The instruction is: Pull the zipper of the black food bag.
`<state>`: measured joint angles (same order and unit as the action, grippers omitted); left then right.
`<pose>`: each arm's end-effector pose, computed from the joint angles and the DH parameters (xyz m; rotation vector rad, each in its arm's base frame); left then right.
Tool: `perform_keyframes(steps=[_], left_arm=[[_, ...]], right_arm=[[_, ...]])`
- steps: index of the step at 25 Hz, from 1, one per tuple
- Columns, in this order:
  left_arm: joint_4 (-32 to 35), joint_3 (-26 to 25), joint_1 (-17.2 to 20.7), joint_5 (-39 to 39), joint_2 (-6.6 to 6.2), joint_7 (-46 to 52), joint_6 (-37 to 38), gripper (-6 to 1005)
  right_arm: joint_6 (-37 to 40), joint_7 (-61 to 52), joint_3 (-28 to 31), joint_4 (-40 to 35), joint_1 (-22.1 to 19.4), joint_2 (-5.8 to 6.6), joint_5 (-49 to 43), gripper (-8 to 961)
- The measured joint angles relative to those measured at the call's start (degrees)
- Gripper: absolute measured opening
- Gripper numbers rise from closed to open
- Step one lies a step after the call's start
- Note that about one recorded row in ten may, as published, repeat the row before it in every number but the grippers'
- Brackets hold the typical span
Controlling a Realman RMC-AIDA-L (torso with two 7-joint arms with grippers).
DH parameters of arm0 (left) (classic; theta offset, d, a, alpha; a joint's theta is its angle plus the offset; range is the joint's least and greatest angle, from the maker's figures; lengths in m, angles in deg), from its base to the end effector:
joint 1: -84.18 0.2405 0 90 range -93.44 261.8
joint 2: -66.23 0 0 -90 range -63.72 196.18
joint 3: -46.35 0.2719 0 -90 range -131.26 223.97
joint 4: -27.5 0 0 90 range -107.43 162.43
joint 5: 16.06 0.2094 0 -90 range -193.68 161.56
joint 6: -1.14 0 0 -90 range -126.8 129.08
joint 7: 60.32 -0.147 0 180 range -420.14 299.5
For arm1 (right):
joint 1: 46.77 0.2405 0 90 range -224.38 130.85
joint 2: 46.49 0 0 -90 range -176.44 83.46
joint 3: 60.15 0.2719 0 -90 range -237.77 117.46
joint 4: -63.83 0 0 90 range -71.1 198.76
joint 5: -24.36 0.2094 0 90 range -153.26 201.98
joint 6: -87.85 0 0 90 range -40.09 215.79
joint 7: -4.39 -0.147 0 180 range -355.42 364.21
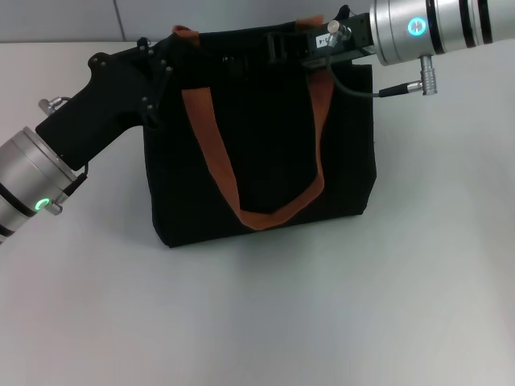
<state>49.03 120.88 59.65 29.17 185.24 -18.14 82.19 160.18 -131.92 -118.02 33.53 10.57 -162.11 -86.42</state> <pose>-0.2522 0.3364 -0.0228 -2.1440 -0.3050 -1.1790 0.1165 0.4446 -0.0419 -2.6591 1.4620 0.5545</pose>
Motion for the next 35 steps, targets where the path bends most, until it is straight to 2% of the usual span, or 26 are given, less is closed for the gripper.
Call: perform_keyframes(steps=[7,21,35], left_arm=[[0.01,-0.01,0.09,-0.08,-0.08,0.0,0.01,89],[0.01,-0.68,-0.27,-0.14,-0.01,-0.08,-0.55,91],[-0.04,-1.37,-0.34,-0.14,-0.02,-0.09,-1.22,93]], right_arm=[[-0.19,0.0,0.27,-0.04,-0.59,0.18,-0.08,0],[-0.19,0.01,0.62,-0.54,-3.42,1.73,0.09,0],[0.01,0.42,4.71,-1.53,-7.4,3.23,0.06,0]])
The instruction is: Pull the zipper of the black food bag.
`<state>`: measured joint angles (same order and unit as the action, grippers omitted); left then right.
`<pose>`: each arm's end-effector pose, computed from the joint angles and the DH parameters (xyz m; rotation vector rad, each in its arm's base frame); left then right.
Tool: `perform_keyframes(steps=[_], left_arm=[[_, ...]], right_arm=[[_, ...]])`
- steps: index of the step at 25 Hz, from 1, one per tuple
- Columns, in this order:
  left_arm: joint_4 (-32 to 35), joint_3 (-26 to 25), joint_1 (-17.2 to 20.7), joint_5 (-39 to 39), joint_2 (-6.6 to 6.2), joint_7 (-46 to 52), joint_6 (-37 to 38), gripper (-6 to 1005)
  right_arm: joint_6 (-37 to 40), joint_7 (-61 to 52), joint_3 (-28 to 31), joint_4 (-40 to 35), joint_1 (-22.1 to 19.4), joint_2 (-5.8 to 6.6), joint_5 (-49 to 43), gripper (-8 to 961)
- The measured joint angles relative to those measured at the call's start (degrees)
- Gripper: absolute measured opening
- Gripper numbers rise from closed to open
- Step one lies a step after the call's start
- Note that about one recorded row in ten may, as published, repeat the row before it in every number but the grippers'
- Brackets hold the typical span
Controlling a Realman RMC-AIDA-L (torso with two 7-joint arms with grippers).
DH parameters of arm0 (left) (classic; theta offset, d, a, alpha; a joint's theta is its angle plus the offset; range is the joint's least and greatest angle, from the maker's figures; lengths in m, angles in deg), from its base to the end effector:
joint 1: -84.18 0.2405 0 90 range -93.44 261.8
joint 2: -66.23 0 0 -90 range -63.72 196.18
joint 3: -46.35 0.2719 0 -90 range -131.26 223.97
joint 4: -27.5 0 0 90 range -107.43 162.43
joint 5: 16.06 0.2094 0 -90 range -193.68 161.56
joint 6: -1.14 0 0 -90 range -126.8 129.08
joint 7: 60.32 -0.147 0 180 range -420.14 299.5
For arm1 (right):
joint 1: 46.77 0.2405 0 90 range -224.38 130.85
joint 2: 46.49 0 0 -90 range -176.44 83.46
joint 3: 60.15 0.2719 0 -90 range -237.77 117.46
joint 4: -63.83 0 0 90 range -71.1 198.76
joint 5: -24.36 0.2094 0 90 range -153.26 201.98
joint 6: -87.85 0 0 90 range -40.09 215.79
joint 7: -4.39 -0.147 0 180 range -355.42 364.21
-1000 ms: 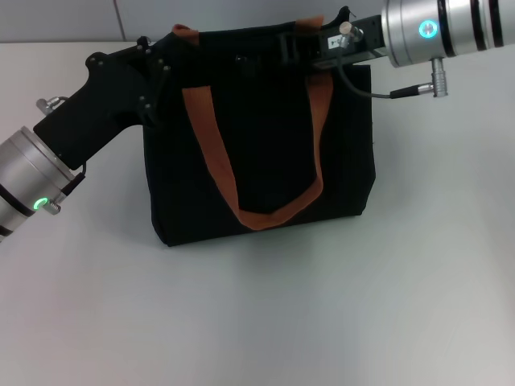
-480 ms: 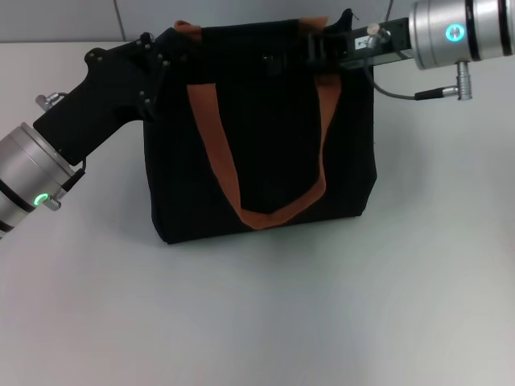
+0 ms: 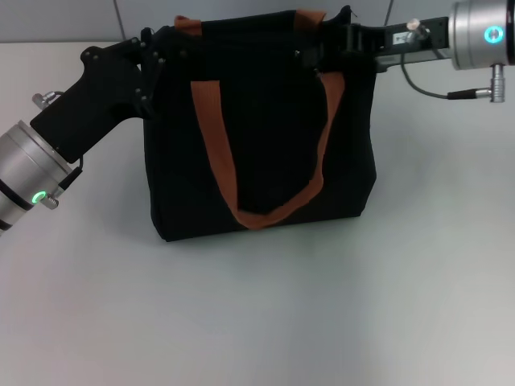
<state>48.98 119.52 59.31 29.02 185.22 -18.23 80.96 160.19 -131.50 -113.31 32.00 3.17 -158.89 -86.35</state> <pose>-0.2544 0.3419 -0.0192 -2.1162 -0.3170 -1.1616 0.1771 0.4470 -0.0013 -2.4575 1.5562 0.6380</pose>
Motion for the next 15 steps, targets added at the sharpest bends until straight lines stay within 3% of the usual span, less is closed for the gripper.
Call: perform_keyframes(steps=[11,15], left_arm=[[-0.12,-0.05,-0.08,-0.04,0.02,0.01,-0.43,94],[-0.12,-0.1,-0.5,-0.15,0.04,0.02,-1.06,95]], right_arm=[[2.92,0.93,5.21,-2.1,-4.4,0.64,0.67,0],[6.62,6.49,10.72,-2.17,-7.24,0.35,7.37,-1]])
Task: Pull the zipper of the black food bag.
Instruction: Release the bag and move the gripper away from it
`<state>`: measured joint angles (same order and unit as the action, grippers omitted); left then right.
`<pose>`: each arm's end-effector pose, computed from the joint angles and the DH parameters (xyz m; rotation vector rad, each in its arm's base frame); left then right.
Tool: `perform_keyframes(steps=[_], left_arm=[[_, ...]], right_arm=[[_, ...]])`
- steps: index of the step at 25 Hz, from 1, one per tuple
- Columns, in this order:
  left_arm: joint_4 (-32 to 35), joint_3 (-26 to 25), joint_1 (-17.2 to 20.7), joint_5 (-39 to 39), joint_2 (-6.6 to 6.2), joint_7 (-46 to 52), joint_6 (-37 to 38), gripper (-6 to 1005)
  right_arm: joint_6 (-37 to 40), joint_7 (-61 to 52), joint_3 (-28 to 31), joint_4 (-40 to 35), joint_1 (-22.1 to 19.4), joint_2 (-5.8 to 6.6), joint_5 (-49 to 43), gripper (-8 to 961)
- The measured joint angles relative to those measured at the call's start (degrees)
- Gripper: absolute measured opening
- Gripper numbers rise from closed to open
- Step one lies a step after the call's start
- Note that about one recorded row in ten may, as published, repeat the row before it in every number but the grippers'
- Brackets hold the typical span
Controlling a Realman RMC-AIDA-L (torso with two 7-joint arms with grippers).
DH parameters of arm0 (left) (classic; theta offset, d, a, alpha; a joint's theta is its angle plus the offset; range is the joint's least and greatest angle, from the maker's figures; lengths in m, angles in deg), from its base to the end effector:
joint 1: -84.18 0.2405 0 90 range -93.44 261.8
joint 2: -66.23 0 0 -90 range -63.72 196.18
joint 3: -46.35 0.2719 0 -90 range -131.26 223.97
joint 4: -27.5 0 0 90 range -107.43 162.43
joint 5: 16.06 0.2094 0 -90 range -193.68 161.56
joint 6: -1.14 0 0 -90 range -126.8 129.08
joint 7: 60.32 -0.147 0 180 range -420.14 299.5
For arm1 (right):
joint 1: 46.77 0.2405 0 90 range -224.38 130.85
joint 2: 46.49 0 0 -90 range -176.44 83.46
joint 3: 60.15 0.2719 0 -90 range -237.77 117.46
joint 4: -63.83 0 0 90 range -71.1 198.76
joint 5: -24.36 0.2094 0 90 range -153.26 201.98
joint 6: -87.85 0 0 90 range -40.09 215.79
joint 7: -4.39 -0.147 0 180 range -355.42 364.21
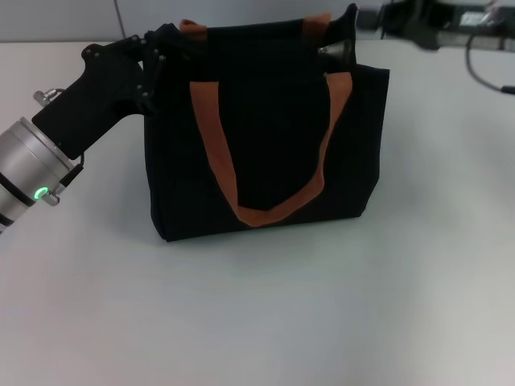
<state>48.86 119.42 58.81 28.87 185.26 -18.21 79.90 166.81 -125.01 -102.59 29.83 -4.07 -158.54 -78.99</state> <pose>-0.2539 0.3457 -0.0199 -2.1132 -0.3252 -1.1494 0.2089 0.4304 0.0417 -2.3369 1.5430 1.0045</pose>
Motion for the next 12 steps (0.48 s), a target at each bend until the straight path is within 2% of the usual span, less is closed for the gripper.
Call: perform_keyframes(steps=[1,2,6,12], left_arm=[[0.0,-0.03,-0.3,-0.01,0.01,0.04,-0.33,95],[0.0,-0.03,-0.3,-0.01,0.01,0.04,-0.33,95],[0.18,-0.36,-1.58,0.0,-0.09,0.08,-1.88,96],[0.56,-2.4,-4.14,0.02,-0.32,0.36,-5.06,97]], right_arm=[[1.87,2.6,1.47,-0.01,-2.0,-0.07,4.63,-1],[1.87,2.6,1.47,-0.01,-2.0,-0.07,4.63,1],[5.05,7.86,2.15,-0.01,-6.62,0.24,12.08,7],[7.98,15.8,2.24,0.49,-9.69,-0.35,14.93,16]])
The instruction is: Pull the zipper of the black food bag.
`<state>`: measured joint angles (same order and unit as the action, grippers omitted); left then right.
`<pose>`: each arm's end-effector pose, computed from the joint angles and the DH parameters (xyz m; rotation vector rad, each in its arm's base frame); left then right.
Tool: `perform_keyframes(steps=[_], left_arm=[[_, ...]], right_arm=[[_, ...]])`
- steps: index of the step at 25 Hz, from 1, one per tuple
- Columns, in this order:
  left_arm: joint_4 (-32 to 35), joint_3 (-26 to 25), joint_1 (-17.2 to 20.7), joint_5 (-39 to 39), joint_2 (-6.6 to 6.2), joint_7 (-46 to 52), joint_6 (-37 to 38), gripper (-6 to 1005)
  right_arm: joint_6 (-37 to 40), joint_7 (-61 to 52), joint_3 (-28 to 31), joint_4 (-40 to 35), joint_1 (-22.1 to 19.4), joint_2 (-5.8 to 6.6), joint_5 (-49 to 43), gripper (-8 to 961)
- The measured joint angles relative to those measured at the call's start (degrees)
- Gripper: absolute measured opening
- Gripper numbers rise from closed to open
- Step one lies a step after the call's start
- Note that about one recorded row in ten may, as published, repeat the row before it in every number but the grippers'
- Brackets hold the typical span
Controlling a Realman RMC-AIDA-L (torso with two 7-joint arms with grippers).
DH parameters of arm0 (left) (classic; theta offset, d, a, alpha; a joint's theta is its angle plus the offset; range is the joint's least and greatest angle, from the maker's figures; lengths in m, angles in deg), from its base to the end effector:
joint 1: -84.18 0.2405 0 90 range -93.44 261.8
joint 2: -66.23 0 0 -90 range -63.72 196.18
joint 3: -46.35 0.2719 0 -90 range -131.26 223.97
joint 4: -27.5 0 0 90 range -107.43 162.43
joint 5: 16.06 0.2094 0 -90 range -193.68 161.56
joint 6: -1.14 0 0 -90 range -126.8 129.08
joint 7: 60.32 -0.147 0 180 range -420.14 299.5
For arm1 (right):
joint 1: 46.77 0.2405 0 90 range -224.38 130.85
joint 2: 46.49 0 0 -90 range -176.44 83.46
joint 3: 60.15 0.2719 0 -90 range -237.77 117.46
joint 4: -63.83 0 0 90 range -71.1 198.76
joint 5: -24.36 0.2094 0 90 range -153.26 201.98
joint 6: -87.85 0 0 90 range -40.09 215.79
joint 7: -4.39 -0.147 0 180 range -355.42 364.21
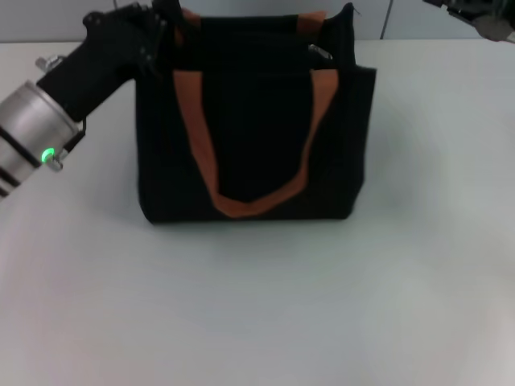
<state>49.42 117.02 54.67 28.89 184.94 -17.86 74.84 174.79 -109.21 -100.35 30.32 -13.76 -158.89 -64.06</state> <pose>-0.2402 0.3758 -0.0124 -2.0847 -0.3113 -1.1087 0.2449 0.3877 0.0682 -2.2713 1.2876 1.3310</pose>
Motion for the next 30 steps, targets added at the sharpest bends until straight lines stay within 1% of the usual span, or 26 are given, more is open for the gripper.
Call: perform_keyframes(steps=[1,2,3,4,5,8,9,10,11,13,14,15,17,18,19,20,22,23,24,25,26,27,28,29,30], left_arm=[[0.11,-0.33,-0.72,0.0,-0.08,0.31,-0.59,97],[0.2,-0.65,-1.49,0.0,-0.16,0.81,-1.23,97],[0.29,-0.92,-1.99,0.06,-0.19,1.24,-1.56,97],[0.67,-1.27,-2.63,0.31,-0.2,1.83,-1.85,97],[0.67,-1.27,-2.63,0.31,-0.2,1.83,-1.85,97],[2.29,-1.06,-2.4,0.5,-0.17,2.86,-1.92,98],[3.77,-0.94,-1.6,0.52,-0.3,4.18,-1.11,98],[3.77,-0.94,-1.6,0.52,-0.3,4.18,-1.11,98],[4.75,-0.9,-0.85,0.56,-0.36,4.56,-0.11,98],[6.71,-0.99,1.11,0.59,-0.46,4.7,2.71,133],[8.93,-1.28,3.75,0.62,-0.52,4.95,6.1,151],[8.93,-1.28,3.75,0.62,-0.52,4.95,6.1,168],[11.65,-1.41,6.57,0.65,-0.87,7.28,8.48,203],[12.77,-1.42,7.64,0.65,-1.09,8.46,9.24,221],[14.15,-1.48,9.75,0.67,-1.4,10.06,11.46,238],[14.15,-1.48,9.75,0.67,-1.4,10.06,11.46,256],[13.99,-1.8,11.7,0.59,-1.58,10.34,14.31,291],[13.86,-2.08,12.41,0.59,-1.67,10.54,15.34,338],[13.54,-2.86,14.39,0.59,-1.98,11.68,18.1,385],[13.54,-2.86,14.39,0.59,-1.98,11.68,18.1,433],[13.42,-2.95,15.21,0.65,-2.25,12.38,19.11,480],[12.67,-2.86,16.86,1.3,-3.05,13.88,21.57,527],[12.67,-2.86,16.86,1.3,-3.05,13.88,21.57,565],[10.88,-3.01,18.13,4.02,-3.81,13.75,24.77,604],[10.88,-3.01,18.13,4.02,-3.81,13.75,24.77,643]], right_arm=[[1.43,4.13,0.01,0.07,-0.72,-0.6,0.17,18],[1.43,4.13,0.01,0.07,-0.72,-0.6,0.17,37],[2.08,6.33,0.02,0.08,-0.95,-0.93,0.19,55],[3.44,11.22,0.03,0.12,-1.51,-1.58,0.22,74],[3.44,11.22,0.03,0.12,-1.51,-1.58,0.22,92],[5.01,19.62,0.05,0.16,-2.6,-2.81,0.26,148],[5.51,25.4,0.11,0.02,-3.43,-3.82,0.27,167],[5.51,25.4,0.11,0.02,-3.43,-3.82,0.27,185],[5.64,27.11,0.11,-0.09,-3.66,-4.22,0.29,204],[5.99,31.45,0.12,-0.28,-4.23,-4.91,0.56,282],[6.28,34.79,0.2,-0.24,-4.48,-5.35,1.05,321],[6.28,34.79,0.2,-0.24,-4.48,-5.35,1.05,360],[6.46,37.48,0.31,-0.09,-4.65,-5.71,2.0,438],[6.5,38.27,0.31,-0.03,-4.7,-5.88,2.46,551],[7.03,40.13,0.29,0.11,-4.89,-6.07,3.01,664],[7.03,40.13,0.29,0.11,-4.89,-6.07,3.01,672],[7.51,43.62,0.43,1.06,-5.0,-6.38,3.25,687],[7.64,45.24,0.54,1.62,-5.02,-6.48,3.43,695],[7.67,46.85,0.52,2.25,-5.02,-6.6,3.58,702],[7.68,48.11,0.4,2.63,-5.03,-6.63,3.63,710],[7.69,49.11,0.24,2.93,-5.04,-6.63,3.64,710],[7.69,50.64,-0.88,3.27,-5.04,-6.62,3.56,710],[7.69,50.64,-0.88,3.27,-5.04,-6.62,3.56,710],[7.76,51.93,-3.53,3.52,-5.05,-6.61,2.93,710],[7.76,51.93,-3.53,3.52,-5.05,-6.61,2.93,710]])
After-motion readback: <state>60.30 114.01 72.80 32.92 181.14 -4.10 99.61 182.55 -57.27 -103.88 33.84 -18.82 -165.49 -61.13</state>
